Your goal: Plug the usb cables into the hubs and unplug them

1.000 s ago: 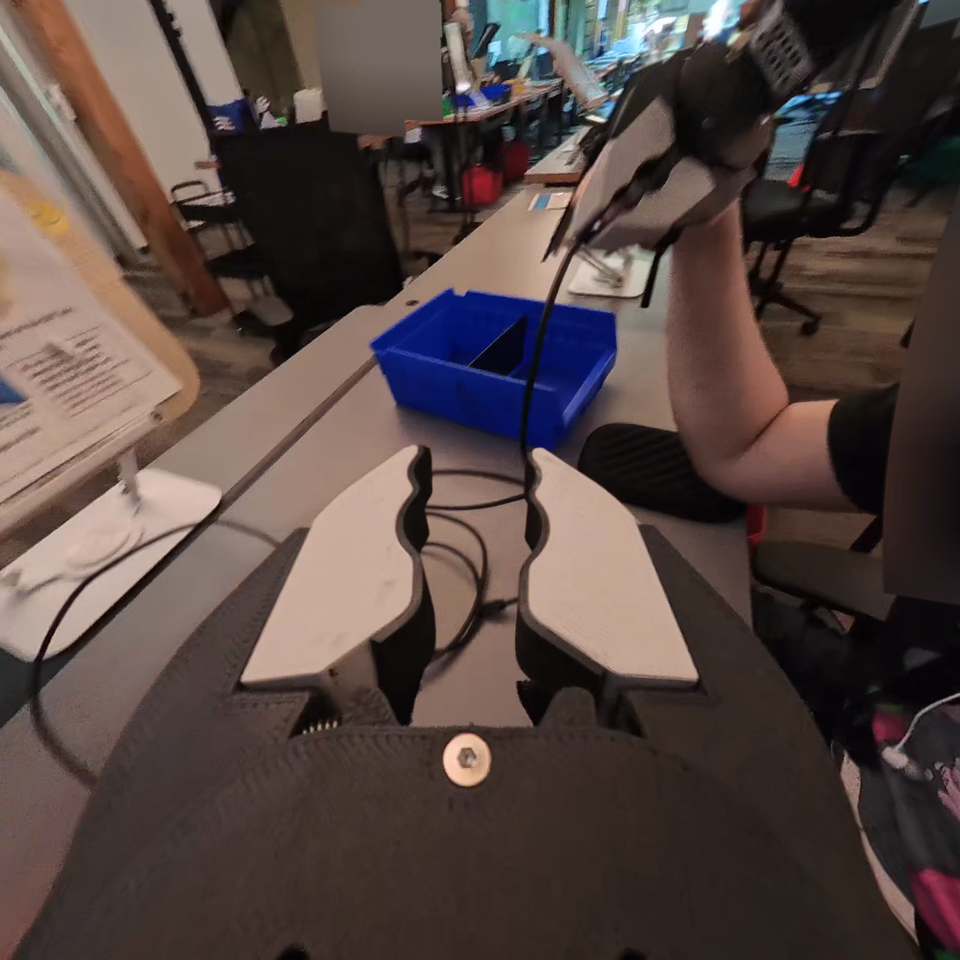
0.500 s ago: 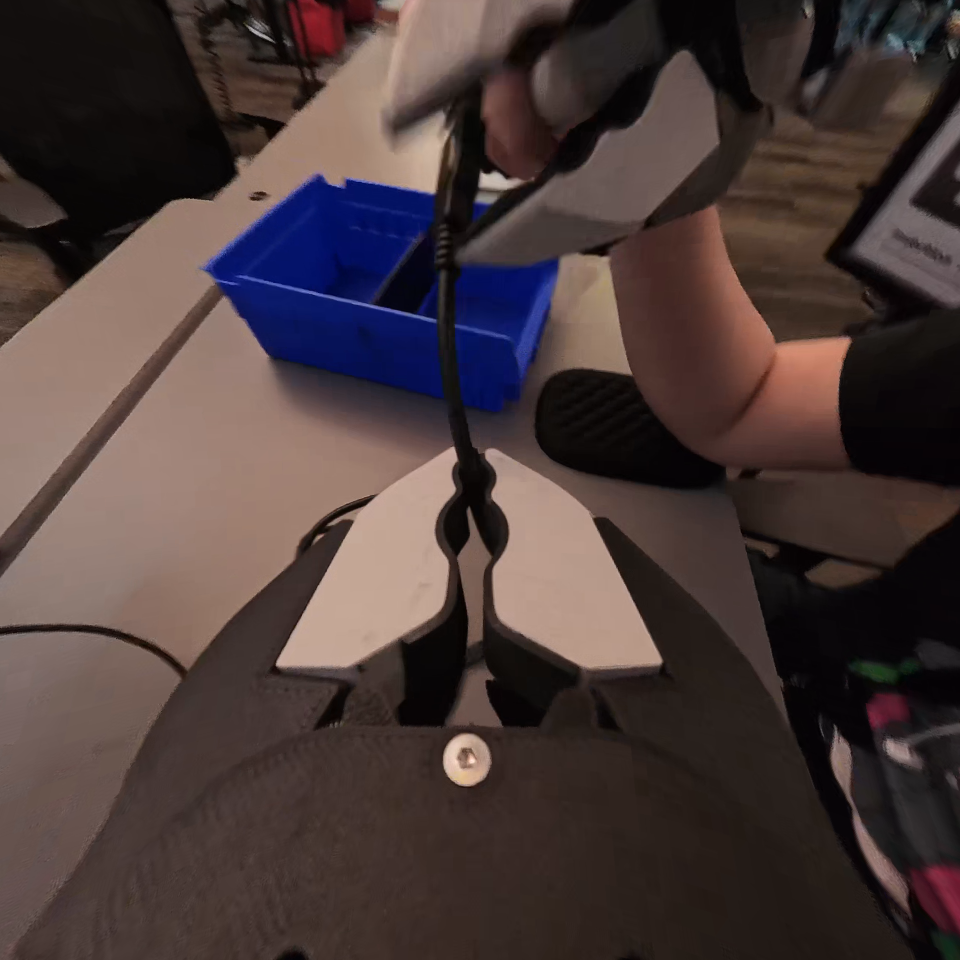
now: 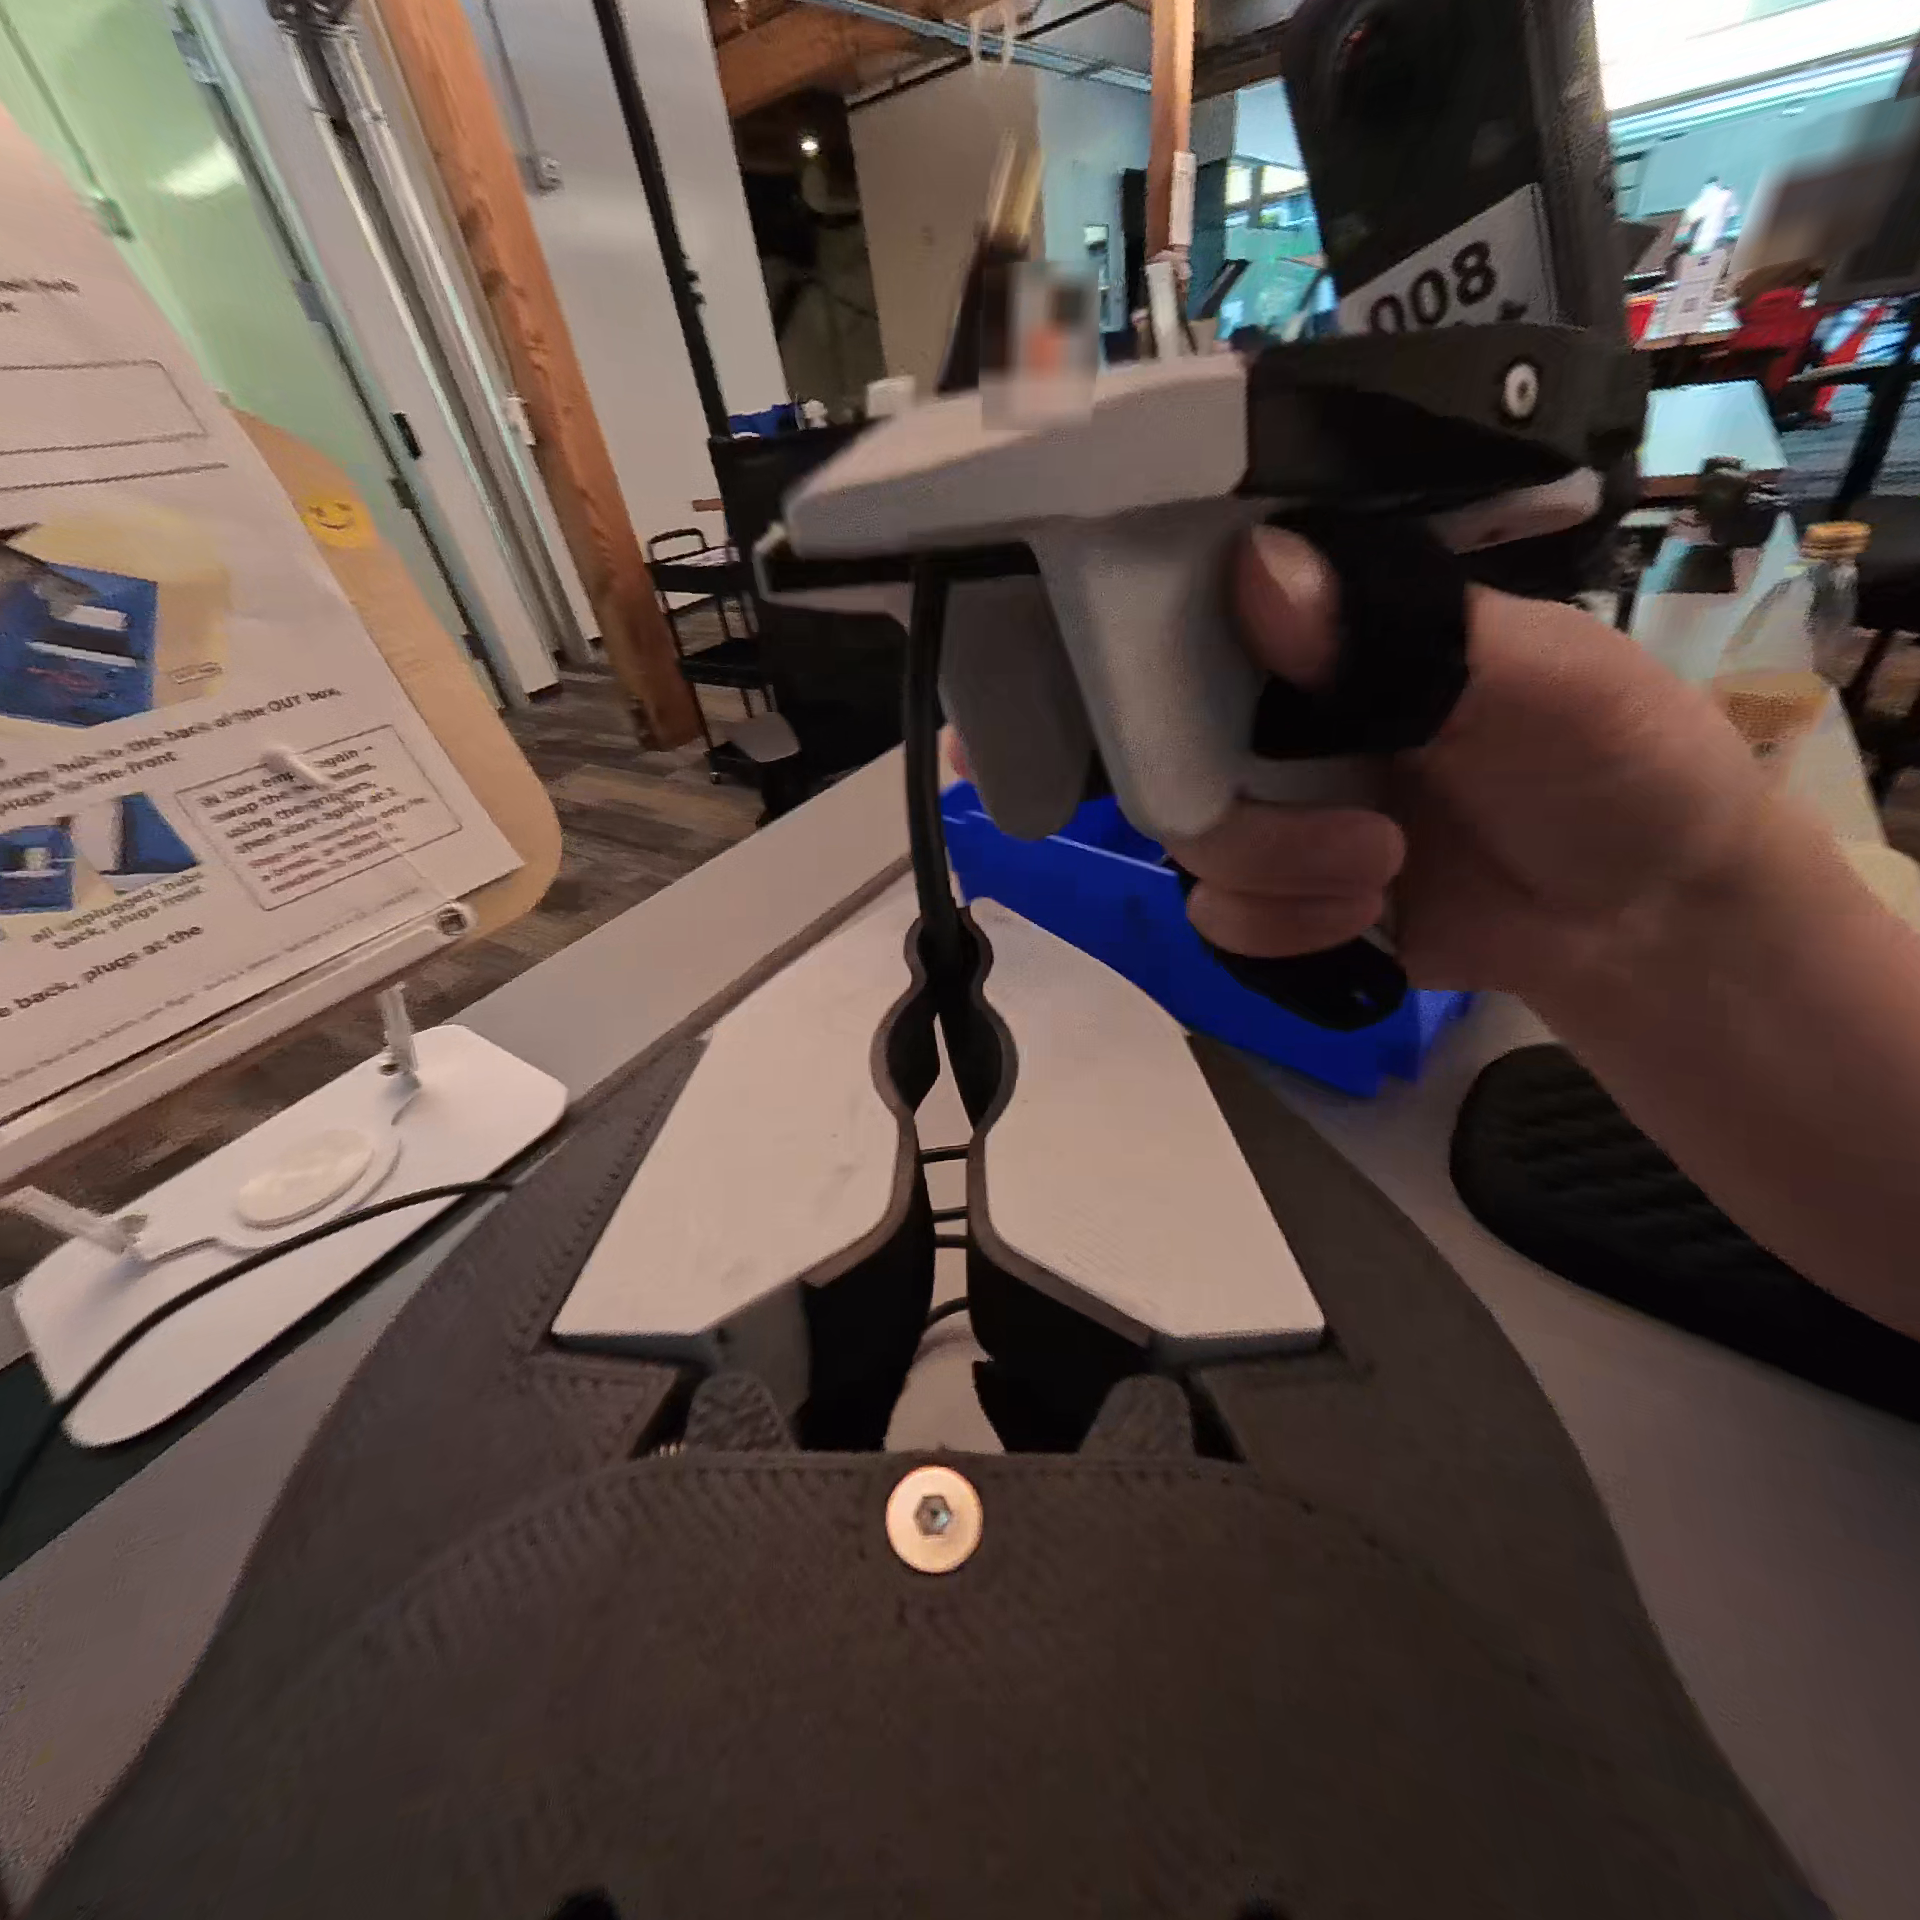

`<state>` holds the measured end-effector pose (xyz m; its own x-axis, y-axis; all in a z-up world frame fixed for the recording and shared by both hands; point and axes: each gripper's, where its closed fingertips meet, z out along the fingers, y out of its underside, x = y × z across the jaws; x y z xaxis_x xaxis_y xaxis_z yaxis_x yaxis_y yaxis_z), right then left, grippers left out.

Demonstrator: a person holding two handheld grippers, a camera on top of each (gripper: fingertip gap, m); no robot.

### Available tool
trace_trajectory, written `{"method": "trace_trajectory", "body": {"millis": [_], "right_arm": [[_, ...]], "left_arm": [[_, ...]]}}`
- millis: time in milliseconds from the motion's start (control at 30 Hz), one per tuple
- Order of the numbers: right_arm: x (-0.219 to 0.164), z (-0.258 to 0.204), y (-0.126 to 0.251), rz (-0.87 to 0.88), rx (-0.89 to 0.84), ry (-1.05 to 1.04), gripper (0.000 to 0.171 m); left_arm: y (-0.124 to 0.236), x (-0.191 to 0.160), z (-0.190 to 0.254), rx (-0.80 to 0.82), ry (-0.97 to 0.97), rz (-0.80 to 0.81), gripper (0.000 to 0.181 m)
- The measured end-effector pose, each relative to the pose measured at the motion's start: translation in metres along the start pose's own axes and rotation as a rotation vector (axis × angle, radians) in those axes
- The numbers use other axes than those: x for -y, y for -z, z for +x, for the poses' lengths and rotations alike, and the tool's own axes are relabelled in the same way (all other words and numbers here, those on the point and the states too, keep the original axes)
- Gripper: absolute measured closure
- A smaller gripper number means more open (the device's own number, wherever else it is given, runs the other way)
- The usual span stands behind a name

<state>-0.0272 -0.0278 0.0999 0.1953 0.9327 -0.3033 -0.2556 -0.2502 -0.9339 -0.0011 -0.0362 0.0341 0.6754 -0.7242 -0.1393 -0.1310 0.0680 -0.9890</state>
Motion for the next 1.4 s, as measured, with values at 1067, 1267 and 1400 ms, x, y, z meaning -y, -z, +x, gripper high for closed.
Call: {"method": "trace_trajectory", "body": {"millis": [1067, 1267, 1400], "right_arm": [[-0.076, 0.018, -0.015, -0.524, -0.201, 1.025, 0.163], [-0.078, 0.017, -0.018, -0.499, -0.171, 1.016, 0.162], [-0.067, 0.019, -0.02, -0.404, -0.195, 1.029, 0.146]], "left_arm": [[0.035, 0.021, -0.013, -0.182, 0.019, -0.121, 0.172], [0.035, 0.019, -0.019, -0.287, 0.298, -0.12, 0.172], [0.035, 0.017, -0.038, -0.282, 0.436, -0.096, 0.173]]}}
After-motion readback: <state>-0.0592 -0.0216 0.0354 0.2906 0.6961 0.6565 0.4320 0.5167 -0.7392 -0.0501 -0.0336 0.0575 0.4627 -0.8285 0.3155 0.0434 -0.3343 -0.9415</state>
